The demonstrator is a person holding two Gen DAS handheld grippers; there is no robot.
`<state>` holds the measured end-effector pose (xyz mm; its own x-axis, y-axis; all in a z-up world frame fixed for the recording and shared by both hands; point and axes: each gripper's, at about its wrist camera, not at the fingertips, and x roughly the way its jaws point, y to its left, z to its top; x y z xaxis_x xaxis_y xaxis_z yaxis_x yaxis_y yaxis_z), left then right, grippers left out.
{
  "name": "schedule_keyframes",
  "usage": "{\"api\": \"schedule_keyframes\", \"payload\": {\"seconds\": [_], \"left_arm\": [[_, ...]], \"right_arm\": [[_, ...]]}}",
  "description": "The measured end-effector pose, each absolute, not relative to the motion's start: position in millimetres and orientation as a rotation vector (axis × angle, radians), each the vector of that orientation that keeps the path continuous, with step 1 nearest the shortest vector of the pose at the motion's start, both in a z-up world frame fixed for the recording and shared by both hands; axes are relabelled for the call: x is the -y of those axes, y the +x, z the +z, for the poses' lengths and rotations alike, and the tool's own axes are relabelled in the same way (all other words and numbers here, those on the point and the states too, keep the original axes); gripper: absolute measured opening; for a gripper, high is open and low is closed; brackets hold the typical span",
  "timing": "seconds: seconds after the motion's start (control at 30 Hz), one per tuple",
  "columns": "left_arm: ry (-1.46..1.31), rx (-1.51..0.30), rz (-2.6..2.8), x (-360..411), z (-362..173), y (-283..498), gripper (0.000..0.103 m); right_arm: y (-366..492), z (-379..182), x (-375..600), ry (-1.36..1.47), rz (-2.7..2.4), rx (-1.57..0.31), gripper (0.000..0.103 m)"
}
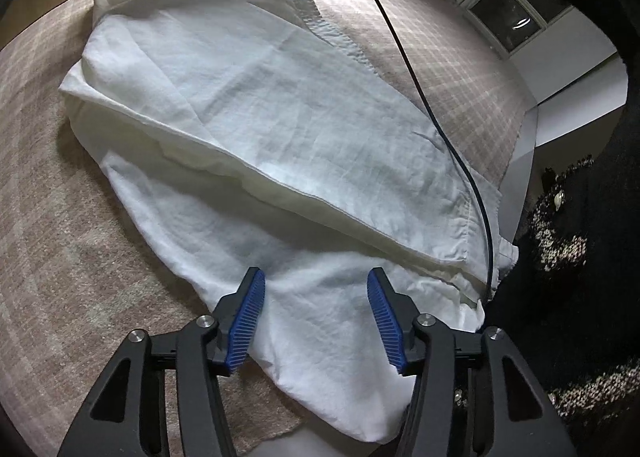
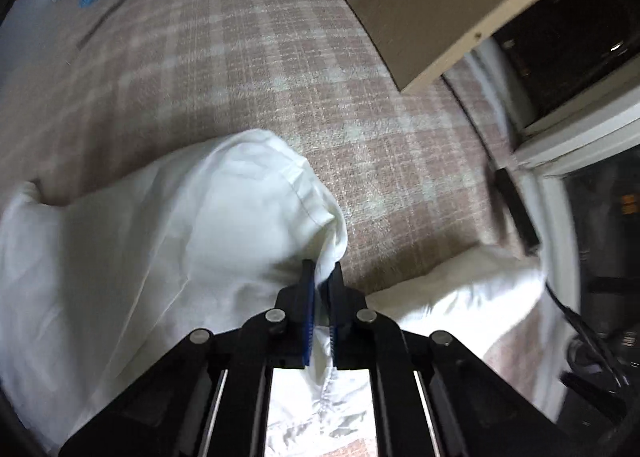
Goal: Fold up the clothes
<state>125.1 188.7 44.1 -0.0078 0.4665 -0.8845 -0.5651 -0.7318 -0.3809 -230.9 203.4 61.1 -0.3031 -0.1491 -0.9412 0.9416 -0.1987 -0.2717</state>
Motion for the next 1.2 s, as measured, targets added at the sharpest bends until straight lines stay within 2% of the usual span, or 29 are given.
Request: {"api": "schedule_keyframes", "payload": {"seconds": [0.1, 0.2, 0.3, 0.37, 0.4, 0.47, 0.57, 0.63, 0.83, 0.97, 1.0, 1.03, 1.07, 1.1, 1.2], "left_arm": [[-1.544, -0.113, 1.833, -194.3, 44.6, 124.8, 0.056], [-1.525, -0.137, 1.872, -195.8, 45.9, 122.5, 0.059], [-1.516, -0.163, 1.859, -197.8, 46.3, 121.8, 0.063], [-1.511, -0.189, 1.854, -202.5, 46.5, 123.0, 0.065], [-1.510, -0.201, 1.854, -205.5, 46.0, 124.0, 0.065], [-1.510, -0.220, 1.850, -206.9, 45.5, 125.2, 0.066], [-1.514, -0.211, 1.839, -208.9, 44.9, 126.2, 0.069], [-1.511, -0.225, 1.827, -211.7, 44.7, 129.9, 0.071], [-1.494, -0.278, 1.814, -221.2, 43.7, 147.2, 0.080], [-1.486, -0.295, 1.829, -225.4, 43.4, 158.8, 0.084], [-1.508, -0.265, 1.841, -222.9, 45.1, 156.1, 0.079], [-1.534, -0.225, 1.855, -218.5, 47.5, 152.4, 0.068], [-1.568, -0.149, 1.881, -207.5, 52.4, 146.6, 0.042], [-1.586, -0.064, 1.934, -190.4, 60.4, 141.9, 0.035], [-1.582, 0.082, 2.174, -130.5, 85.8, 138.9, 0.039]], "right_arm": [[-215.4, 65.5, -199.9, 0.940, -1.753, -1.315, 0.004], [-239.2, 67.0, -198.3, 0.997, -1.844, -1.225, 0.003], [-225.9, 55.6, -198.0, 0.922, -1.820, -1.324, 0.006], [-224.6, 61.6, -208.0, 0.934, -1.821, -1.320, 0.016], [-226.4, 73.8, -214.6, 0.945, -1.854, -1.278, 0.019], [-223.5, 108.4, -236.0, 0.924, -1.966, -1.165, 0.032], [-219.6, 144.6, -278.0, 1.003, -2.003, -0.867, 0.034], [-215.7, 137.0, -298.7, 1.119, -1.954, -0.731, 0.034], [-209.3, 64.3, -333.3, 1.380, -1.872, -0.713, 0.034], [-215.0, 82.1, -375.8, 1.451, -2.023, -0.445, 0.034], [-204.6, 91.3, -385.9, 1.426, -2.078, -0.415, 0.034], [-189.2, 99.5, -395.1, 1.398, -2.128, -0.399, 0.034], [-170.9, 105.4, -403.2, 1.378, -2.158, -0.385, 0.034], [-146.4, 110.0, -412.9, 1.362, -2.181, -0.361, 0.034], [-70.2, 106.6, -443.2, 1.373, -2.224, -0.261, 0.034]]}}
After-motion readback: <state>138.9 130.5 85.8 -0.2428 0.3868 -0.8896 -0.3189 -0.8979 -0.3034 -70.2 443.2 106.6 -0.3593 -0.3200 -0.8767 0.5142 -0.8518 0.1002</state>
